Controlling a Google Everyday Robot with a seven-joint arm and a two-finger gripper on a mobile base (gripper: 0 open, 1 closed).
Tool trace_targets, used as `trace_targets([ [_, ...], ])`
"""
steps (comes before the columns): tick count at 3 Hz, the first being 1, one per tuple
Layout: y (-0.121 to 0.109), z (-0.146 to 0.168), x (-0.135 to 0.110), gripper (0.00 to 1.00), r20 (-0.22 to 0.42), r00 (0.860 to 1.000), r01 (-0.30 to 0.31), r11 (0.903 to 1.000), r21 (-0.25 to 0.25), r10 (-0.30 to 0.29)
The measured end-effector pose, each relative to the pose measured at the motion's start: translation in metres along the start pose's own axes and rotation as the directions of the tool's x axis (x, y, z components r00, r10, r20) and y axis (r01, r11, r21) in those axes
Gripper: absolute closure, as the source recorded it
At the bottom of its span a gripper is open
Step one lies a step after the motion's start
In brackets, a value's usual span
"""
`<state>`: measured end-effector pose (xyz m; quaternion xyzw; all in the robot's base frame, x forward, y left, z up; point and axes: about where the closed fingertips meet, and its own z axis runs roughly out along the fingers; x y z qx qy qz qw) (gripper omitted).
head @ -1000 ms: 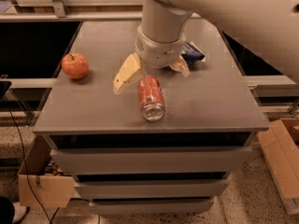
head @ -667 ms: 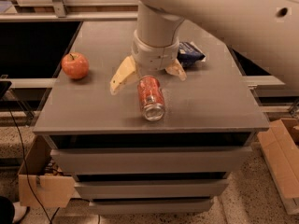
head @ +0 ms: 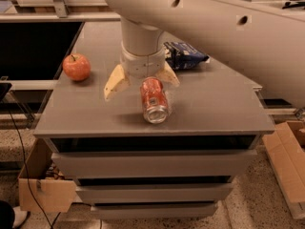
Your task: Place coke can upright
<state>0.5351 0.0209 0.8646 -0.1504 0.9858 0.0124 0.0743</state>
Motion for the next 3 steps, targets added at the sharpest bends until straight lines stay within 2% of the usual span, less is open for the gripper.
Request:
trace_targets([
  [2, 0.015, 0.019, -0.014, 0.00, -0.036, 0.999, -0.023, 0.9989, 0.042, 0.025],
  [3, 0.010, 0.032, -0.016, 0.00, -0.061, 0.997, -0.041, 0.9980, 0.048, 0.044],
])
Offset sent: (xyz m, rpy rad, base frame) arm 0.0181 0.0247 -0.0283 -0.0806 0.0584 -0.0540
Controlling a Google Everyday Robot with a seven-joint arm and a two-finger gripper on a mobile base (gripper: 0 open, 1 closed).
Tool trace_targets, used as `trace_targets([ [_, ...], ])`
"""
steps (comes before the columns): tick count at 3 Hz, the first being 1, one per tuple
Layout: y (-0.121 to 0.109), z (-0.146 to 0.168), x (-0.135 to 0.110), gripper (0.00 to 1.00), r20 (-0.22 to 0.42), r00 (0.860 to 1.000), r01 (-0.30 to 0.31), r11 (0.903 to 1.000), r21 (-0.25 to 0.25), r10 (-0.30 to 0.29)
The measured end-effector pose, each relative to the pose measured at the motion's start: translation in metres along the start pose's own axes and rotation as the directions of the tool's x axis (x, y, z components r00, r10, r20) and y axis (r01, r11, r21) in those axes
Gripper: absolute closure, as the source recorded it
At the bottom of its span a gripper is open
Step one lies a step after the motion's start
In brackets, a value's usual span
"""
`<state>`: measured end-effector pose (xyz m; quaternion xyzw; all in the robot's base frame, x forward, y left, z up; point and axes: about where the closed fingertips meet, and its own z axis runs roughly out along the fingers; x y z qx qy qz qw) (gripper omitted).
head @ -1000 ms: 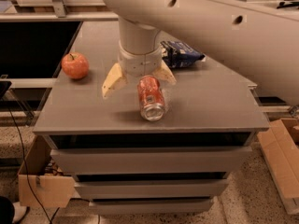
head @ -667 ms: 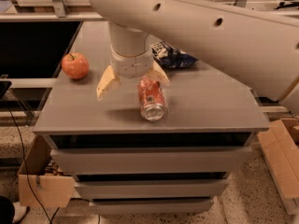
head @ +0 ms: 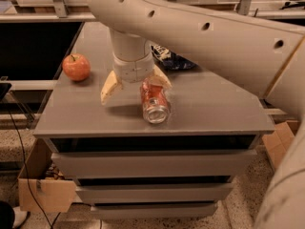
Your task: Place coke can upright
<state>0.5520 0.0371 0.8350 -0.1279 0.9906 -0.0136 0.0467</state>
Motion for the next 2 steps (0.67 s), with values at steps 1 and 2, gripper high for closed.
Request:
trace_targets([
  [1, -0.0076, 0.0134, 0.0021, 0.18, -0.027, 0.999, -0.024, 0.9997, -0.008, 0.024],
  [2, -0.0112, 0.0133, 0.0024, 0.41, -0.033, 0.999, -0.028, 0.9995, -0.012, 0.028],
])
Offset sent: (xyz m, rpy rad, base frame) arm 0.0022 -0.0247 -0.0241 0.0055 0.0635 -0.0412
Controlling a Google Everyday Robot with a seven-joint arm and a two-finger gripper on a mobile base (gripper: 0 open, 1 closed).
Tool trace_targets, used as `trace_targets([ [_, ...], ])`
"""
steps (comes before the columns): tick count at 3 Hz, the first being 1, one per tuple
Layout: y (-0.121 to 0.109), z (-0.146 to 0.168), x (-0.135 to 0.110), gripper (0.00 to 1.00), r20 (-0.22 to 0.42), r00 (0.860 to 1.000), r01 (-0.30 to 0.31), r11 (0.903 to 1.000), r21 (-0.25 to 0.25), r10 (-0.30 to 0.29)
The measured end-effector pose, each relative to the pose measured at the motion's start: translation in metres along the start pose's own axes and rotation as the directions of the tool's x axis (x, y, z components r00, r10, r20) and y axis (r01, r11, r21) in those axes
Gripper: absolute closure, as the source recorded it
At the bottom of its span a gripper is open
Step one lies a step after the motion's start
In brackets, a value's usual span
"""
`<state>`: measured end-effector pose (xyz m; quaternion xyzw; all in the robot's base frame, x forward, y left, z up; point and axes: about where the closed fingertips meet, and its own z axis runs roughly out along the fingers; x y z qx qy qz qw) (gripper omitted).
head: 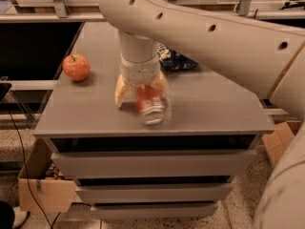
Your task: Place coke can upright
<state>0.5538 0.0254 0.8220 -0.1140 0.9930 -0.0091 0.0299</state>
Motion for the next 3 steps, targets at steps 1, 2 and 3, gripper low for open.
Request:
trace_targets([
  [1, 0.000, -0.007, 0.000, 0.65, 0.000, 1.000, 0.000, 1.0000, 0.000, 0.000],
  [2, 0.000, -0.011, -0.001, 0.88, 0.000, 1.000, 0.000, 1.0000, 0.000, 0.000],
  [3, -0.007, -0.027, -0.005, 1.00, 0.033, 0.999, 0.025, 0.9997, -0.003, -0.024],
])
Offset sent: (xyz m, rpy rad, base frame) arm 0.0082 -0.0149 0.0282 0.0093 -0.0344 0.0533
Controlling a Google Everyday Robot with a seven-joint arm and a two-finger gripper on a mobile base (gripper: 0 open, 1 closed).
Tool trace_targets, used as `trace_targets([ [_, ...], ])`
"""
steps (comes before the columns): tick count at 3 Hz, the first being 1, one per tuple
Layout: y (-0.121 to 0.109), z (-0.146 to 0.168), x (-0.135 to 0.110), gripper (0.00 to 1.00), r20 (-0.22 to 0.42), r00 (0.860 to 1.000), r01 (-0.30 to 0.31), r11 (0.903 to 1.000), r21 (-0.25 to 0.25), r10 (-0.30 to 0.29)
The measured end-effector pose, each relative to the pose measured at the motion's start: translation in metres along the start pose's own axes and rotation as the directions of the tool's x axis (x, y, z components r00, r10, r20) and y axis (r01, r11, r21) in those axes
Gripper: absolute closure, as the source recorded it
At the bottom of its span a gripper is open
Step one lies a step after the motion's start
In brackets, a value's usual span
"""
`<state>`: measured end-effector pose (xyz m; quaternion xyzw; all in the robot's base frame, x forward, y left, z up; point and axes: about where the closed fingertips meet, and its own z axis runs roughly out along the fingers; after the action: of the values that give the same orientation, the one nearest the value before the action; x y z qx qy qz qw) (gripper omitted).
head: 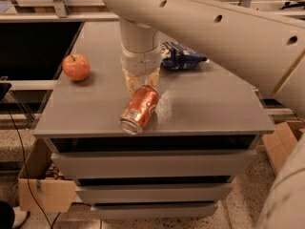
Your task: Place coke can upright
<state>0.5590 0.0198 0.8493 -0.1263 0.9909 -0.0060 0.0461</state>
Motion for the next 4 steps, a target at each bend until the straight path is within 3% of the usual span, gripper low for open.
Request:
trace_targets([
  [4, -0.012, -0.032, -0.034, 1.00, 0.072, 0.995, 0.067, 0.9971, -0.037, -0.064],
])
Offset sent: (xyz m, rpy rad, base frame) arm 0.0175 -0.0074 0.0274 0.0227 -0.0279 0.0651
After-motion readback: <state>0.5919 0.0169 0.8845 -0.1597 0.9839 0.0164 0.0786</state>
